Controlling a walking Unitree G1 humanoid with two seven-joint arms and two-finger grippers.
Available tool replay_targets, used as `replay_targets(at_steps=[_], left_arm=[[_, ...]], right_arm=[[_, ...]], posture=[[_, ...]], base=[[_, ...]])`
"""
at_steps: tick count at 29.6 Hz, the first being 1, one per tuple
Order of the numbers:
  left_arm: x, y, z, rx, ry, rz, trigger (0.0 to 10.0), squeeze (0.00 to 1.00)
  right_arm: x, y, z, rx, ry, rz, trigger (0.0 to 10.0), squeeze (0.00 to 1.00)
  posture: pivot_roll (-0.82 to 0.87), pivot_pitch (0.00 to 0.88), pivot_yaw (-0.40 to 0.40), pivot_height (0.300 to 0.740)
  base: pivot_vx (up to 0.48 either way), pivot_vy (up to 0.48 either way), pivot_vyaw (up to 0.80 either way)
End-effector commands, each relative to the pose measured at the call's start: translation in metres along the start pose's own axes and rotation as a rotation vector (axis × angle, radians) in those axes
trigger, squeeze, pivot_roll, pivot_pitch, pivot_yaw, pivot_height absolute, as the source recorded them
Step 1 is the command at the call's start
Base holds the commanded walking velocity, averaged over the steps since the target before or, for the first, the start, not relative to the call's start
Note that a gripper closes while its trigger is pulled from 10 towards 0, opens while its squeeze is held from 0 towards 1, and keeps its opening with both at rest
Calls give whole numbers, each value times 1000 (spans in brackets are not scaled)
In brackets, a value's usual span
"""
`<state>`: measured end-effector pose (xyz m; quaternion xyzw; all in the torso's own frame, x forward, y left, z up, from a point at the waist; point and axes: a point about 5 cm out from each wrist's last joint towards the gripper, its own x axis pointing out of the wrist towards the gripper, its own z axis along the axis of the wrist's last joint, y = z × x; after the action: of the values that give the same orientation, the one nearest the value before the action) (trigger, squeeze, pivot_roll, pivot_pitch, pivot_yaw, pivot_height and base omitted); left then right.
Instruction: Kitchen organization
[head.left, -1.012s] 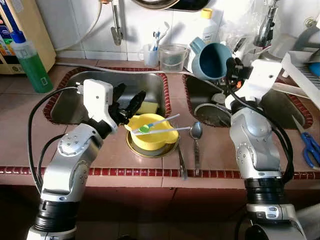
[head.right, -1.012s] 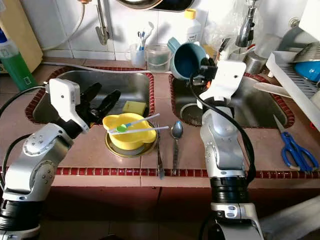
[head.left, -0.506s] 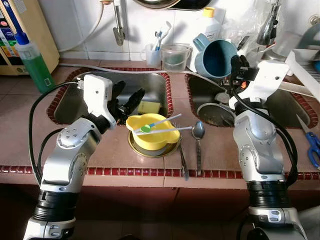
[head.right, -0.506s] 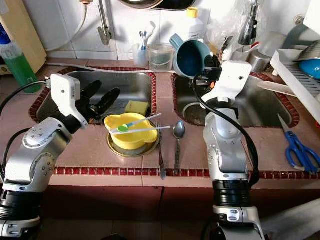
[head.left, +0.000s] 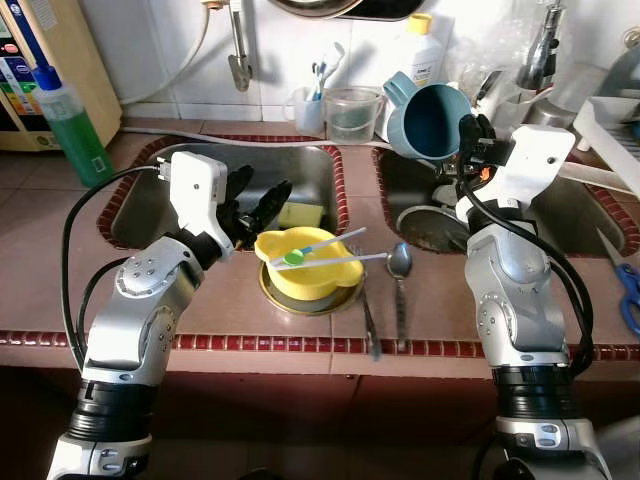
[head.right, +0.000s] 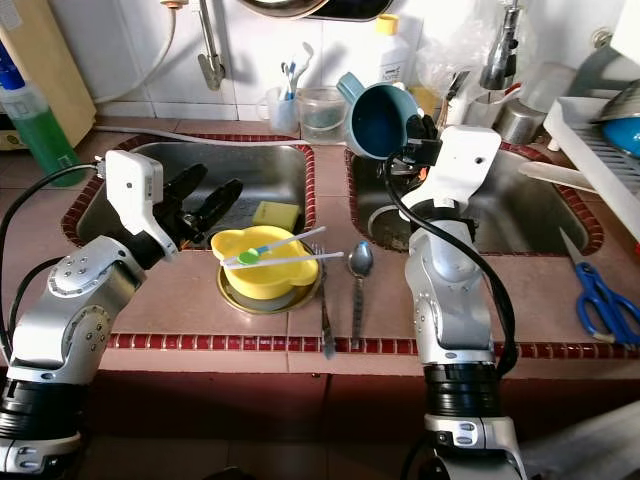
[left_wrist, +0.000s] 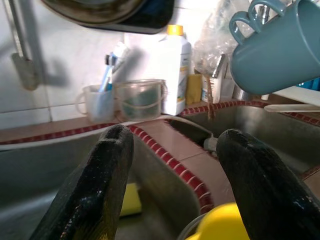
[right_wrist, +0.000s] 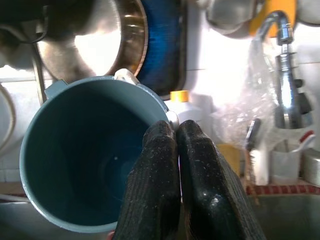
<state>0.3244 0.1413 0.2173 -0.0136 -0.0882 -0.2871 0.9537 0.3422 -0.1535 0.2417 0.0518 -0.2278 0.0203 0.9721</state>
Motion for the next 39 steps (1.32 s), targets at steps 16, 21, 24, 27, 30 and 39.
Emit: replay_targets(at_steps=[16, 21, 24, 27, 30, 39], left_arm=[[0, 2, 3, 14, -6, -4, 10000, 0], [1, 0, 5, 18, -17, -5, 10000, 0], [1, -1, 4, 14, -19, -14, 10000, 0], [1, -1, 5, 21, -22, -17, 10000, 0], [1, -1, 5, 29, -20, -20, 10000, 0], [2, -2, 6, 34, -22, -35, 10000, 0]], right_arm=[[0, 7, 9, 12, -54, 20, 10000, 0], [0, 8, 10, 13, -55, 23, 10000, 0], [0, 8, 9, 14, -55, 24, 10000, 0], [0, 9, 9, 15, -54, 25, 10000, 0], [0, 9, 9, 19, -53, 25, 10000, 0], [1, 6, 10, 20, -54, 13, 10000, 0]], posture=[[-72, 44, 40, 703], [-73, 41, 41, 703], [-73, 35, 41, 703], [-73, 34, 41, 703], [-73, 28, 41, 703], [-76, 31, 43, 703]], base=[[0, 285, 0], [0, 55, 0], [0, 0, 0], [0, 0, 0], [0, 0, 0], [0, 0, 0]])
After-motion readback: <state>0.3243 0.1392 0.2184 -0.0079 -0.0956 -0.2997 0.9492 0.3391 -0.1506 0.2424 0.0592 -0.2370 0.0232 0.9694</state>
